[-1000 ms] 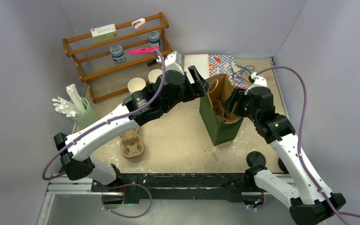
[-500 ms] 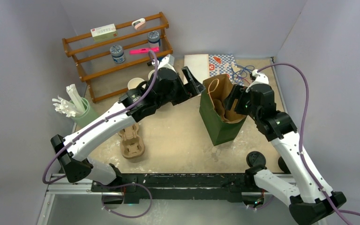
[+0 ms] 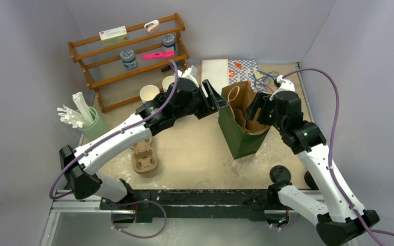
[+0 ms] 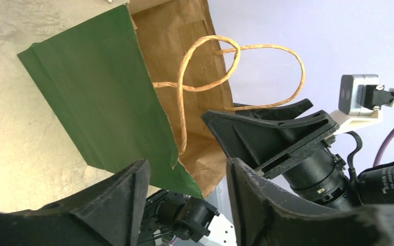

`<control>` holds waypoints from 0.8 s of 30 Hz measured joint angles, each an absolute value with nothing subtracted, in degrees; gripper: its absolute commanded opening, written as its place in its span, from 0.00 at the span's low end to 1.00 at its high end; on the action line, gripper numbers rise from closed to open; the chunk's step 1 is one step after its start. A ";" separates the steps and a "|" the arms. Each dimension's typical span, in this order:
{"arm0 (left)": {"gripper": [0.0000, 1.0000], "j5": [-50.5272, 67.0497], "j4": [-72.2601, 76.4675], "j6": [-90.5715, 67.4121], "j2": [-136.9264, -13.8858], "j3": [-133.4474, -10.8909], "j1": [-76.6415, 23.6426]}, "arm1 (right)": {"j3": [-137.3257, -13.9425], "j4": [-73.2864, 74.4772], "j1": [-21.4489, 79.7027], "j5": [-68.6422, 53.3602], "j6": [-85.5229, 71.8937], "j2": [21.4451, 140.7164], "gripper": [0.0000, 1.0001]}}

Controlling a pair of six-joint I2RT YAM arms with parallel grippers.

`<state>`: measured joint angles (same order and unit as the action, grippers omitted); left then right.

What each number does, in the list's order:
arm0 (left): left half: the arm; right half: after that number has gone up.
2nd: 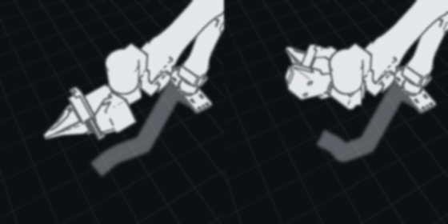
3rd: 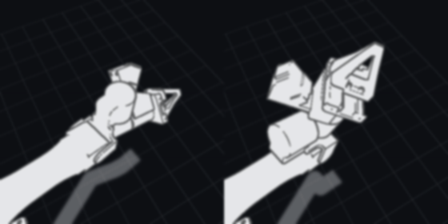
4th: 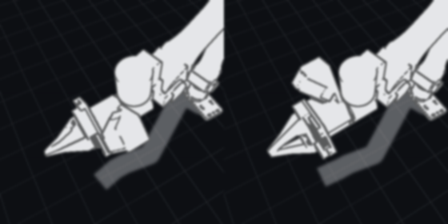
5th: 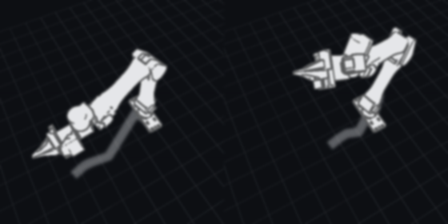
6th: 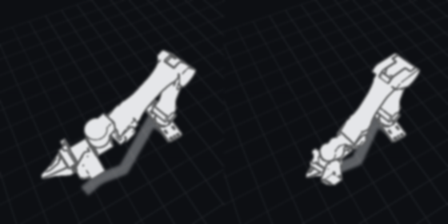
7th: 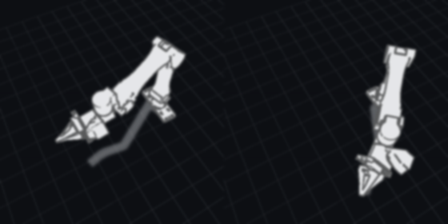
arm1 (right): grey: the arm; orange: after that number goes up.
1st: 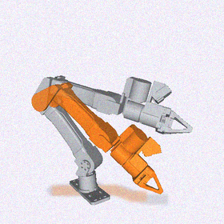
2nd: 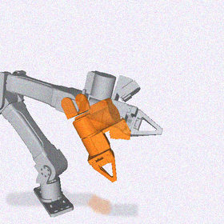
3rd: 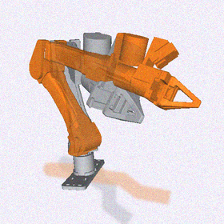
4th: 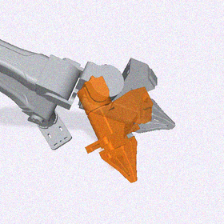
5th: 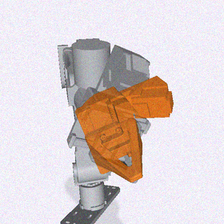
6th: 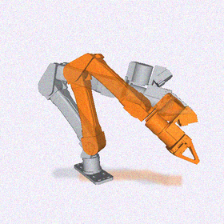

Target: Pack the takeout coffee

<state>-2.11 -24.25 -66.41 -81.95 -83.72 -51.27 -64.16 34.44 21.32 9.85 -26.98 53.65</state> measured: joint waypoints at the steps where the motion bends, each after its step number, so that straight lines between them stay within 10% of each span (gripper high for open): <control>1: 0.65 -1.87 -23.90 -66.32 -82.08 -83.72 -51.27 | -64.18 34.41 21.32 9.82 -26.98 53.65 0.75; 18: 0.77 -2.37 -23.29 -58.43 -92.03 -87.55 -51.70 | -64.27 34.41 21.32 10.04 -26.74 54.87 0.73; 24: 0.65 -5.87 -24.80 -55.02 -95.59 -92.42 -53.84 | -64.27 34.44 21.32 10.46 -26.76 54.89 0.71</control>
